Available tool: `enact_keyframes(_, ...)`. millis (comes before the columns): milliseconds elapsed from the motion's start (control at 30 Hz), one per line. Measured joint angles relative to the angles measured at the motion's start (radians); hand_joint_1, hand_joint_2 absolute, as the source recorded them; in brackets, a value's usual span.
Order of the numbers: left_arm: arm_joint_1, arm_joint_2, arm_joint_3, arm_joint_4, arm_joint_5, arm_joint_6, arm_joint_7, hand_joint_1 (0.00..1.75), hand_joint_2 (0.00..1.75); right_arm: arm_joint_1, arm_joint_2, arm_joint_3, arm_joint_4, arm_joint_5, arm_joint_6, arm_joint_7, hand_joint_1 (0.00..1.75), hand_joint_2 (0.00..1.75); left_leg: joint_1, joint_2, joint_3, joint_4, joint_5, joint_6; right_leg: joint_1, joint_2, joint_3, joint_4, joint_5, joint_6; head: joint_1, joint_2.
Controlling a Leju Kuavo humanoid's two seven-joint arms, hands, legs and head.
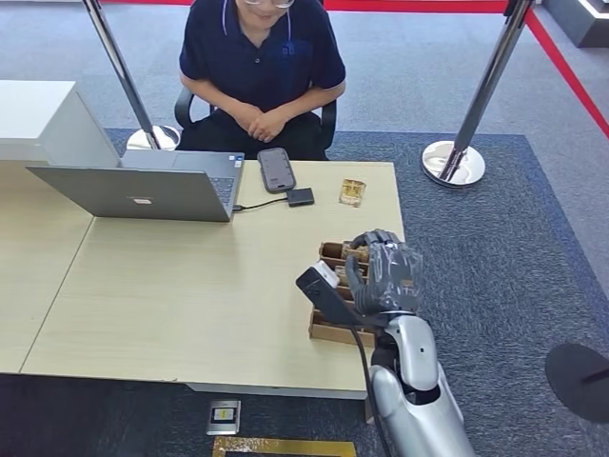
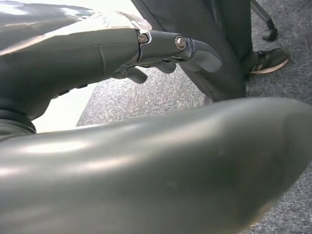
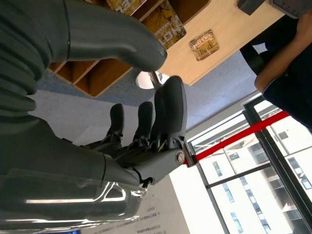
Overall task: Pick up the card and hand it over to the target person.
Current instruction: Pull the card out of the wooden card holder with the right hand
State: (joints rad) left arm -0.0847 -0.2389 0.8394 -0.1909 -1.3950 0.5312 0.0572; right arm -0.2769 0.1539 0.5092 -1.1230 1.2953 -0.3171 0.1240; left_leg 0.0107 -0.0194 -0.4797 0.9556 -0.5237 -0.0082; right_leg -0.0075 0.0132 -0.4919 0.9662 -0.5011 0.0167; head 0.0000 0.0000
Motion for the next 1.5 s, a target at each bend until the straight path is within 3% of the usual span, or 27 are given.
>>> enact_keyframes(333, 0.000, 0.001, -0.002, 0.000, -0.004, 0.001, 0.001, 0.00, 0.00, -0.031, 0.013, -0.002, 0.072, 0.009, 0.007, 0.022, 0.89, 1.75, 0.000, 0.000, 0.000, 0.000, 0.000, 0.000, 0.000, 0.000, 0.000, 0.000, 0.000, 0.000, 0.000, 0.000)
enact_keyframes(1500, -0.001, 0.000, -0.015, -0.001, -0.022, -0.004, -0.005, 0.00, 0.00, -0.039, 0.035, -0.026, 0.197, 0.040, 0.012, 0.072, 0.80, 1.75, 0.000, -0.001, 0.000, 0.000, 0.000, 0.000, 0.000, -0.001, 0.000, 0.000, 0.000, 0.000, 0.000, 0.000)
